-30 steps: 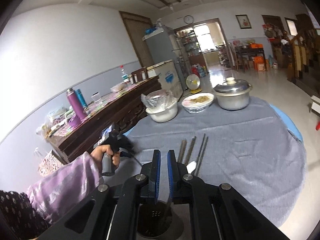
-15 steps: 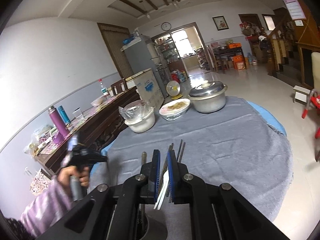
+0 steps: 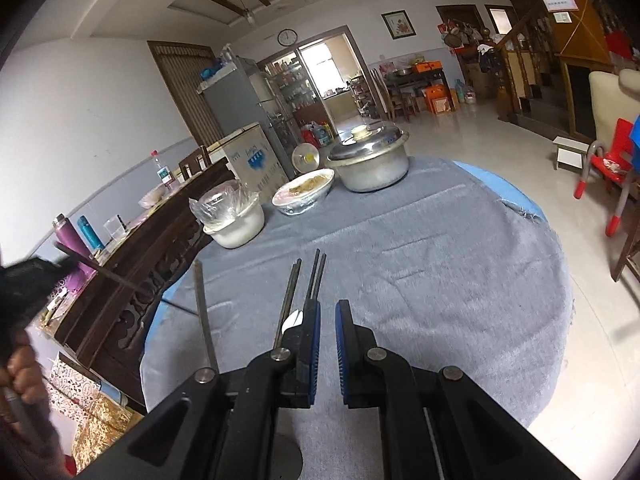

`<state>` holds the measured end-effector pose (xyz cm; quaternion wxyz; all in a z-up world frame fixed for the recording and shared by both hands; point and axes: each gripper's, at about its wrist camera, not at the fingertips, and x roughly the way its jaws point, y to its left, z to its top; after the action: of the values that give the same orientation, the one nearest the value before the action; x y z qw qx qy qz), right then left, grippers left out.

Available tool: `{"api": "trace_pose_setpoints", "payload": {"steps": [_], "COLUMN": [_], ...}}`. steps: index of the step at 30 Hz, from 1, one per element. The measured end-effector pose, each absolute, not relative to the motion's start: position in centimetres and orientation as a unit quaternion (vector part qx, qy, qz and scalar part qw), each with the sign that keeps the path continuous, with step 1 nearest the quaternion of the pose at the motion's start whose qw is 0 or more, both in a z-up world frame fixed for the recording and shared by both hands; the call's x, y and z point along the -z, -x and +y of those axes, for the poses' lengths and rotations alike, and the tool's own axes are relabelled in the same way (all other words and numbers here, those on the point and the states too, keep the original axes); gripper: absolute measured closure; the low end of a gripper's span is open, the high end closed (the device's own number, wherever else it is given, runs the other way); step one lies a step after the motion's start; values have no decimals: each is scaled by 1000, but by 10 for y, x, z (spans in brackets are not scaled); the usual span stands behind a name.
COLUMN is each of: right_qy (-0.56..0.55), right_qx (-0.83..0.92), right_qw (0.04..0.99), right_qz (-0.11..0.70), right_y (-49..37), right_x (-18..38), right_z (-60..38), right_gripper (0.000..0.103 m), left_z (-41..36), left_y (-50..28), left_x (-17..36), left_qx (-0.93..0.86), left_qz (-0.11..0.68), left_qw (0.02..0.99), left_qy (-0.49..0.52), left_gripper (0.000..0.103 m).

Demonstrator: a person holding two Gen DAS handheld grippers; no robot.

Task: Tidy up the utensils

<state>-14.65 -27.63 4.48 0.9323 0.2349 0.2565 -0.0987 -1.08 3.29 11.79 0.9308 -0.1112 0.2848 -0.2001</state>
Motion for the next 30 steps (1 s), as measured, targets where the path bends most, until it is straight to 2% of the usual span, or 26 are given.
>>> {"api": "trace_pose_setpoints", "payload": {"steps": [11, 19, 22, 27, 28, 30], "right_qy": [-222, -219, -214, -226, -231, -243], "right_qx": [93, 86, 87, 89, 88, 86], "right_qw": [935, 935, 936, 930, 928, 923], "right_qz": [261, 266, 266, 276, 278, 284], "right_y": [144, 141, 143, 144, 143, 142], "right_x": [-44, -44, -44, -40, -38, -34], "right_z": [-265, -258, -255, -262, -264, -267], "right_gripper": [94, 94, 94, 94, 92, 79], "left_z": [34, 22, 19, 13, 11, 6], "left_y": [72, 98, 85, 47, 39, 24], "left_x": [-162, -164, -151, -92, -76, -41], "left_qx": [309, 345, 342, 333, 326, 314], "left_qz": [255, 238, 267, 380, 406, 460], "left_qw": [909, 903, 896, 860, 852, 828], "left_qy": [111, 98, 98, 71, 64, 59], "left_gripper": [98, 98, 98, 98, 98, 98]}}
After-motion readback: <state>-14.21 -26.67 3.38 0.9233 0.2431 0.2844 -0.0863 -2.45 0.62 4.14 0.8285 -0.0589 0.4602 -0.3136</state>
